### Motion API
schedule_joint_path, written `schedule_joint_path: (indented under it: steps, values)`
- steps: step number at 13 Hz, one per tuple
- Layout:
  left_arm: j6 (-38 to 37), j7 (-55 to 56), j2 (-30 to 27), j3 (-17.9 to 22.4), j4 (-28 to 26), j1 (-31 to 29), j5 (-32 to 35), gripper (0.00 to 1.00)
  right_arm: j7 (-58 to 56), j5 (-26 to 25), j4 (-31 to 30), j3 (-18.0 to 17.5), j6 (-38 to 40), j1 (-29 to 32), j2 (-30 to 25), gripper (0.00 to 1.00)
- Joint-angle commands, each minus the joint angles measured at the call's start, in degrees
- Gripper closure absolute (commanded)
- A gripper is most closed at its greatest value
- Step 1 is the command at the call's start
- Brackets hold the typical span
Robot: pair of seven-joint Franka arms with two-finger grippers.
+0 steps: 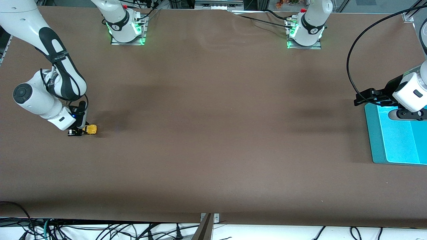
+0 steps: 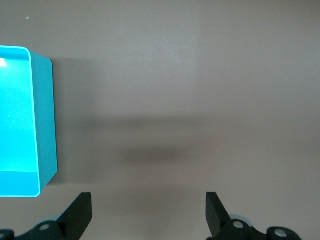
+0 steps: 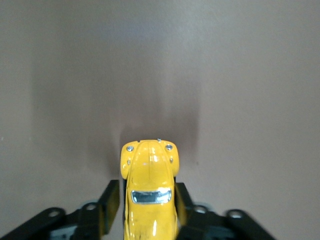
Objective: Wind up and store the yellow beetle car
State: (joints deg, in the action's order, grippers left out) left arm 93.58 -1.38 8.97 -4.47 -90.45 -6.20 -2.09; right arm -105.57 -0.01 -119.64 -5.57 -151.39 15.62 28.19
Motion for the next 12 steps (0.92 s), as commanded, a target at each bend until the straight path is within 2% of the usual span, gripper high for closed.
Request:
schedule_joint_path:
  steps: [1, 4, 9, 12]
  values:
    - [-0.77, -0.21, 0.79, -0.10, 1.68, 0.14, 0.86, 0.00, -1.48, 1.24, 3.79, -3.20, 3.63, 1.16, 3.01, 0.00]
    - [-0.77, -0.21, 0.79, -0.10, 1.68, 0.22, 0.86, 0.00, -0.35, 1.33, 7.75, -5.49, 9.00, 1.07, 2.84, 0.00]
    - [-0.77, -0.21, 0.79, -0.10, 1.68, 0.22, 0.86, 0.00, 1.33, 1.33, 9.16, -5.68, 11.38, 1.07, 1.26, 0.00]
    - [-0.77, -0.29, 0.79, -0.10, 1.59, 0.14, 0.86, 0.00, 5.18, 1.33, 11.00, -5.68, 15.85, 0.99, -1.37, 0.00]
